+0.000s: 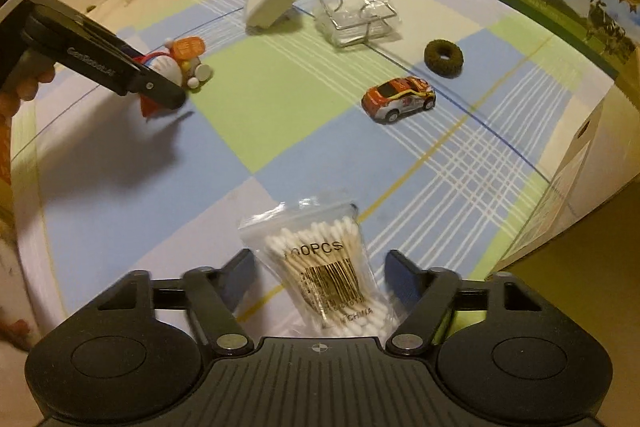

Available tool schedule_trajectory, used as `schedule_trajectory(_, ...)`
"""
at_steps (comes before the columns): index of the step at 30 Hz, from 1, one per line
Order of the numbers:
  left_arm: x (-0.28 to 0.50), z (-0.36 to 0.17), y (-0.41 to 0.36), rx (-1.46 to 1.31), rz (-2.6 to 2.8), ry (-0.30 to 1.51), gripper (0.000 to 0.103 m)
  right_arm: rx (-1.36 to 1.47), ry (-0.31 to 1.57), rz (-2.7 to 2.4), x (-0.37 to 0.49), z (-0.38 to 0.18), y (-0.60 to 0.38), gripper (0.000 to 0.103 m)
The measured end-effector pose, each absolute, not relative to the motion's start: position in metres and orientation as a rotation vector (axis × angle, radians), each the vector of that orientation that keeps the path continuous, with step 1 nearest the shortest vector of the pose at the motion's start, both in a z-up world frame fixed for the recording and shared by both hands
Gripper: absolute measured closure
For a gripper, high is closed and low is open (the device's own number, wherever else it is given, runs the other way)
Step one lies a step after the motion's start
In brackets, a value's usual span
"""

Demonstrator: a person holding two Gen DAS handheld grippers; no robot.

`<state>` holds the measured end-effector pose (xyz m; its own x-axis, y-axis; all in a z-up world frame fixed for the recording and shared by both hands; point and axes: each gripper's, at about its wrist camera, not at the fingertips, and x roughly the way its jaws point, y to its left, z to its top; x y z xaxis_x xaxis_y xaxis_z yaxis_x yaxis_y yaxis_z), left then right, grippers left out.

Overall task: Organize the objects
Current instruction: 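Lift the cotton swab bag with the right tool while the left tool grasps the red Doraemon toy, then carry the cotton swab bag and red toy toward the cardboard box with both tools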

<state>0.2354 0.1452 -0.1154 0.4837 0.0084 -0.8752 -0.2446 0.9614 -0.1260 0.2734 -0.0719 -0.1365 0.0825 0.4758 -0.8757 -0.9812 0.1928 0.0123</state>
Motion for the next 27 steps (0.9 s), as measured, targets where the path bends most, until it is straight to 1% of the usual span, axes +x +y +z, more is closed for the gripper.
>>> schedule_trajectory(2, 0.237, -0.115, 0.145, -0.247, 0.168, 1.054, 0.051, -0.677, 0.9, 1.211, 0.279, -0.136, -0.073, 0.058)
schedule_trajectory(3, 0.238, -0.115, 0.145, -0.252, 0.175, 1.053, 0.051, -0.66, 0.897, 1.186, 0.281, -0.134, -0.074, 0.068)
schedule_trajectory(4, 0.24, -0.116, 0.145, -0.257, 0.18, 1.054, 0.051, -0.645, 0.901, 1.168, 0.283, -0.134, -0.075, 0.074)
schedule_trajectory(7, 0.243, -0.117, 0.146, -0.27, 0.195, 1.062, 0.051, -0.565, 0.932, 1.066, 0.295, -0.132, -0.081, 0.076)
schedule_trajectory(15, 0.248, -0.118, 0.145, -0.255, 0.221, 1.08, 0.053, -0.425, 0.96, 0.907, 0.299, -0.125, -0.102, 0.076)
schedule_trajectory(17, 0.25, -0.119, 0.143, -0.242, 0.221, 1.083, 0.053, -0.414, 0.96, 0.894, 0.297, -0.123, -0.106, 0.076)
schedule_trajectory(20, 0.252, -0.119, 0.139, -0.211, 0.22, 1.086, 0.06, -0.412, 0.959, 0.896, 0.296, -0.123, -0.109, 0.076)
schedule_trajectory(21, 0.252, -0.119, 0.138, -0.197, 0.219, 1.087, 0.061, -0.413, 0.959, 0.898, 0.297, -0.123, -0.109, 0.076)
schedule_trajectory(27, 0.251, -0.119, 0.129, -0.172, 0.187, 1.089, 0.06, -0.434, 0.944, 0.896, 0.293, -0.124, -0.107, 0.076)
